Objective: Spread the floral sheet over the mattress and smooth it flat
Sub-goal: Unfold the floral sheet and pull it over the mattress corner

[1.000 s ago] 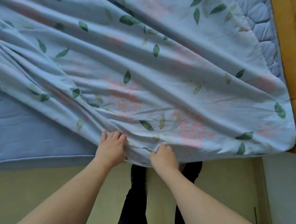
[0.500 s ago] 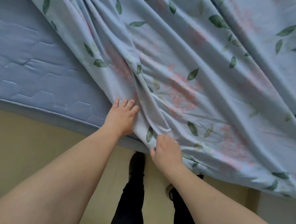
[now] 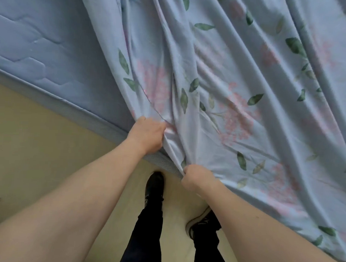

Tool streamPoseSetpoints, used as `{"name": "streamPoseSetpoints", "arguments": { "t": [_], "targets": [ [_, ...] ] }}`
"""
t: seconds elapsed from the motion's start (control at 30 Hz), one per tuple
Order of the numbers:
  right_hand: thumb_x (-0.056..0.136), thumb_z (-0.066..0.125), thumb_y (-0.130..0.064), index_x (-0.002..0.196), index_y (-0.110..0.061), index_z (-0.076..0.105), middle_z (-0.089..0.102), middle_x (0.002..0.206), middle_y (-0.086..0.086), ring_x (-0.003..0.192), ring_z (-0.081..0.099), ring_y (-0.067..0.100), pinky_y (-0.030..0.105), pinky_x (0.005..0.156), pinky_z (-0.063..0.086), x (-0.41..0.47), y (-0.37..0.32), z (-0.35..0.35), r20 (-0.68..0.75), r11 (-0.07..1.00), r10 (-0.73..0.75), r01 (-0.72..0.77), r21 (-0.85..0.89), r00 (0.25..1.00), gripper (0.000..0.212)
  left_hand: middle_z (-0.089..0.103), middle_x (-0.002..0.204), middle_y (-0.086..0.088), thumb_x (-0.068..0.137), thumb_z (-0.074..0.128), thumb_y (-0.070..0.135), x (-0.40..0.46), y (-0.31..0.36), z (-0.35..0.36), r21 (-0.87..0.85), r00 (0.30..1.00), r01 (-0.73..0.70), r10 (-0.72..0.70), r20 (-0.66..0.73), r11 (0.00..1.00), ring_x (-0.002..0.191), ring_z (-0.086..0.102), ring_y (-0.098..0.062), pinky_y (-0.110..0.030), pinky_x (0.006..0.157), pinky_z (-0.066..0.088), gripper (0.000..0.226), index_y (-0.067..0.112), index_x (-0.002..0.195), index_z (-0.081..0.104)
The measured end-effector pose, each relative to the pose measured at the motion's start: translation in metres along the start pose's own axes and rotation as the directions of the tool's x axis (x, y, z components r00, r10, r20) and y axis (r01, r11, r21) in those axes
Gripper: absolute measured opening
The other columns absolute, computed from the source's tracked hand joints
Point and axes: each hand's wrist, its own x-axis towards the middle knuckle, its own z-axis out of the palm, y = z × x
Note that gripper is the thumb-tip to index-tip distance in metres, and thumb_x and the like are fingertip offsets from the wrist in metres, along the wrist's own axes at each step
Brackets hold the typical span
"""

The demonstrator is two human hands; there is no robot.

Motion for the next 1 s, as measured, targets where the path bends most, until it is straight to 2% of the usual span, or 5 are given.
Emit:
{"name": "streamPoseSetpoints", "arguments": {
  "t": [0.2, 0.4, 0.53, 0.83, 1.0],
  "targets": [
    [0.090, 0.043, -0.011, 0.123, -0.004, 0.055, 0.058, 0.125, 0.013, 0.107, 0.057, 0.031, 0.038, 0.091, 0.044, -0.023, -0.040, 0.024, 0.382, 0.973, -0.044, 0.127, -0.195, 0.923, 0.036, 0.068, 0.107, -0.002, 0.096, 0.036, 0.031, -0.094, -0.005, 0.040, -0.095, 0.984, 0.153, -0.143, 0.105, 0.984, 0.097, 0.063, -0.028, -0.033, 0.078, 0.039, 0.032, 0.029, 0.122, 0.055],
    [0.095, 0.042, -0.016, 0.129, -0.007, 0.051, 0.057, 0.125, 0.013, 0.113, 0.054, 0.030, 0.035, 0.092, 0.045, -0.027, -0.046, 0.040, 0.344, 0.994, -0.020, 0.054, -0.092, 0.939, 0.037, 0.056, 0.123, -0.008, 0.090, 0.042, 0.021, -0.128, -0.018, 0.071, -0.214, 0.898, 0.221, -0.112, 0.426, 0.952, 0.114, 0.049, -0.028, -0.035, 0.097, 0.036, 0.033, 0.019, 0.120, 0.056],
    [0.099, 0.039, -0.017, 0.129, -0.009, 0.052, 0.052, 0.134, 0.012, 0.124, 0.049, 0.028, 0.033, 0.101, 0.039, -0.027, -0.060, 0.008, 0.247, 0.998, -0.058, 0.064, -0.014, 0.967, 0.034, 0.054, 0.123, -0.010, 0.089, 0.042, 0.020, -0.115, -0.038, 0.052, -0.222, 0.929, 0.307, -0.240, 0.282, 0.926, 0.117, 0.048, -0.030, -0.035, 0.101, 0.033, 0.034, 0.016, 0.120, 0.056],
    [0.094, 0.040, -0.021, 0.117, -0.012, 0.057, 0.059, 0.121, 0.009, 0.109, 0.055, 0.026, 0.031, 0.084, 0.043, -0.040, -0.091, -0.065, 0.043, 0.969, -0.186, 0.177, 0.170, 0.982, 0.030, 0.040, 0.138, -0.015, 0.087, 0.044, 0.009, -0.096, -0.103, -0.040, -0.592, 0.746, 0.618, -0.624, 0.232, 0.517, 0.125, 0.038, -0.036, -0.038, 0.106, 0.032, 0.044, 0.014, 0.130, 0.048],
    [0.094, 0.039, -0.019, 0.117, -0.010, 0.055, 0.059, 0.121, 0.010, 0.109, 0.055, 0.027, 0.030, 0.085, 0.041, -0.028, -0.124, -0.089, -0.087, 0.956, -0.194, 0.208, 0.208, 0.977, 0.029, 0.050, 0.126, -0.009, 0.089, 0.048, 0.016, -0.078, -0.162, -0.061, -0.781, 0.634, 0.583, -0.726, 0.266, 0.223, 0.103, 0.050, -0.028, -0.032, 0.080, 0.042, 0.039, 0.014, 0.128, 0.044]
  ]
}}
